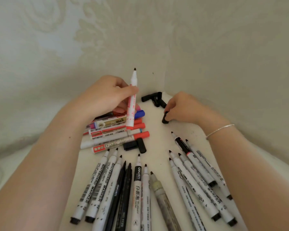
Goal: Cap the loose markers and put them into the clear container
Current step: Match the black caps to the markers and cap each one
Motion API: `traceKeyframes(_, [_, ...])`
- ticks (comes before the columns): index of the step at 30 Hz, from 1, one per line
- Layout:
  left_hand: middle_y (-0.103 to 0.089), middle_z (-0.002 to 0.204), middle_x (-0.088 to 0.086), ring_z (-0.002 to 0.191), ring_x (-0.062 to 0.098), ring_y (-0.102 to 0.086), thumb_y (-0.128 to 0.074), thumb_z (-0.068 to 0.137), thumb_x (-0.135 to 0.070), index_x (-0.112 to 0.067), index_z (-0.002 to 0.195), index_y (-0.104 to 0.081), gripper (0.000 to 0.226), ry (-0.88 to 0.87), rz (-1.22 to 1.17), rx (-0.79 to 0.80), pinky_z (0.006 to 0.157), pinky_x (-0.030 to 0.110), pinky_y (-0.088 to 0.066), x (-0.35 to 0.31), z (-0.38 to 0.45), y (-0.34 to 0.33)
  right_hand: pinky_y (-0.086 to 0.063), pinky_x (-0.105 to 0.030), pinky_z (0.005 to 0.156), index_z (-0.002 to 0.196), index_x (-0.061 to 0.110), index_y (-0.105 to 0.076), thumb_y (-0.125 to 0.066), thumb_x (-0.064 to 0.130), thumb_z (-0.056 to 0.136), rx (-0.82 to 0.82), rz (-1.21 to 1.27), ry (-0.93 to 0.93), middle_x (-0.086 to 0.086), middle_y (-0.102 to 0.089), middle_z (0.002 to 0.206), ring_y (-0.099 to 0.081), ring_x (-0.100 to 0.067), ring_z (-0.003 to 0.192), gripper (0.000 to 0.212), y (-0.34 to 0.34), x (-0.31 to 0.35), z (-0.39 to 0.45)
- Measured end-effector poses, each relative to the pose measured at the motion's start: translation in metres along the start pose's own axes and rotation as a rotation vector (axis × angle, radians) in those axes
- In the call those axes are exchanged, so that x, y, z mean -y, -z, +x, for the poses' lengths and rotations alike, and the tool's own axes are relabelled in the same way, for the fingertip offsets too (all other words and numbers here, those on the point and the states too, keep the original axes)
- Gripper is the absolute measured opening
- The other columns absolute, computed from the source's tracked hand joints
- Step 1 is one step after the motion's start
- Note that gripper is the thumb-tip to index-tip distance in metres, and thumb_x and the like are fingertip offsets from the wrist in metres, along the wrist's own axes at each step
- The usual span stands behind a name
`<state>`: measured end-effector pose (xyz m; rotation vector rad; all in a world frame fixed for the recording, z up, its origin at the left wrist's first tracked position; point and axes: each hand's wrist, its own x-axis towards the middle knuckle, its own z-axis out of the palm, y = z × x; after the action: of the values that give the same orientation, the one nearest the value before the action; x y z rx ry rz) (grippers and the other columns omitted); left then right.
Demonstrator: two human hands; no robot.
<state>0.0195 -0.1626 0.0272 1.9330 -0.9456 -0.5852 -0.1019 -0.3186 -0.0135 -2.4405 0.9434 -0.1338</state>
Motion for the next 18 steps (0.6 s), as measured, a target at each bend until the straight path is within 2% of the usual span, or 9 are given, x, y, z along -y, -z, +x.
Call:
traceKeyframes(2, [-0.075,0.079,0.012,0.07,0.02,-0.074,-0.058,0.094,-0.028,-0.006,0.096,-0.063,0.023,0.008,0.022,0.002,0.07,0.032,-0.061,-0.001,0.0,0.004,-0.042,-0.022,0.059,0.095,0.0,-0.072,-0.069,0.013,0.079,0.134,-0.021,0.023,-0.007,-0.064,0.078,-0.055,-0.017,0.071,0.021,0.009,0.008,-0.011])
traceKeyframes(5, [-0.075,0.078,0.012,0.065,0.019,-0.073,-0.059,0.094,-0.024,-0.006,0.094,-0.064,0.018,0.018,0.035,0.011,0.058,0.024,-0.059,-0.003,-0.002,0.009,-0.044,-0.019,0.059,0.1,-0.001,-0.07,-0.061,0.012,0.084,0.307,-0.123,0.029,-0.008,-0.066,0.08,-0.058,-0.017,0.071,0.022,0.005,0.023,-0.021])
traceKeyframes(8, [-0.075,0.073,0.006,0.063,0.017,-0.073,-0.06,0.093,-0.024,-0.009,0.092,-0.066,0.017,0.005,0.083,0.015,0.055,0.023,-0.059,-0.004,-0.003,0.011,-0.044,-0.025,0.067,0.113,0.005,-0.063,-0.055,0.015,0.088,0.267,-0.244,0.01,-0.007,-0.06,0.087,-0.054,-0.019,0.077,0.027,-0.008,0.031,-0.02])
traceKeyframes(10, [-0.074,0.071,0.003,0.063,0.015,-0.073,-0.061,0.093,-0.026,-0.011,0.091,-0.066,0.016,-0.008,0.108,0.006,0.056,0.025,-0.059,-0.006,-0.005,0.012,-0.041,-0.024,0.062,0.119,0.011,-0.056,-0.053,0.018,0.092,0.205,-0.31,0.023,-0.007,-0.057,0.099,-0.05,-0.018,0.081,0.028,-0.011,0.037,-0.024])
traceKeyframes(12, [-0.074,0.072,0.004,0.062,0.015,-0.072,-0.06,0.093,-0.027,-0.013,0.091,-0.066,0.015,-0.021,0.12,-0.017,0.059,0.028,-0.06,-0.006,-0.005,0.013,-0.037,-0.02,0.057,0.114,0.013,-0.056,-0.051,0.017,0.093,0.151,-0.344,0.115,-0.005,-0.058,0.105,-0.049,-0.015,0.078,0.022,-0.011,0.046,-0.03])
traceKeyframes(15, [-0.073,0.08,0.007,0.065,0.02,-0.073,-0.06,0.093,-0.028,-0.015,0.09,-0.066,0.015,-0.043,0.135,-0.053,0.069,0.038,-0.061,-0.005,-0.005,0.013,-0.036,-0.011,0.052,0.1,0.016,-0.064,-0.055,0.019,0.091,0.216,-0.306,0.358,0.003,-0.057,0.085,-0.05,-0.009,0.066,0.013,-0.021,0.062,-0.04])
traceKeyframes(17, [-0.073,0.08,0.007,0.065,0.021,-0.073,-0.06,0.093,-0.029,-0.015,0.089,-0.066,0.016,-0.047,0.136,-0.061,0.072,0.041,-0.061,-0.004,-0.004,0.013,-0.039,-0.01,0.057,0.103,0.023,-0.068,-0.061,0.018,0.087,0.304,-0.251,0.433,0.007,-0.055,0.082,-0.051,-0.008,0.069,0.018,-0.03,0.069,-0.044])
traceKeyframes(18, [-0.073,0.08,0.006,0.065,0.021,-0.073,-0.06,0.093,-0.029,-0.015,0.089,-0.066,0.016,-0.048,0.137,-0.059,0.073,0.042,-0.061,-0.004,-0.005,0.012,-0.042,-0.014,0.061,0.106,0.023,-0.067,-0.061,0.018,0.087,0.328,-0.266,0.451,0.006,-0.056,0.086,-0.053,-0.011,0.074,0.021,-0.035,0.07,-0.044])
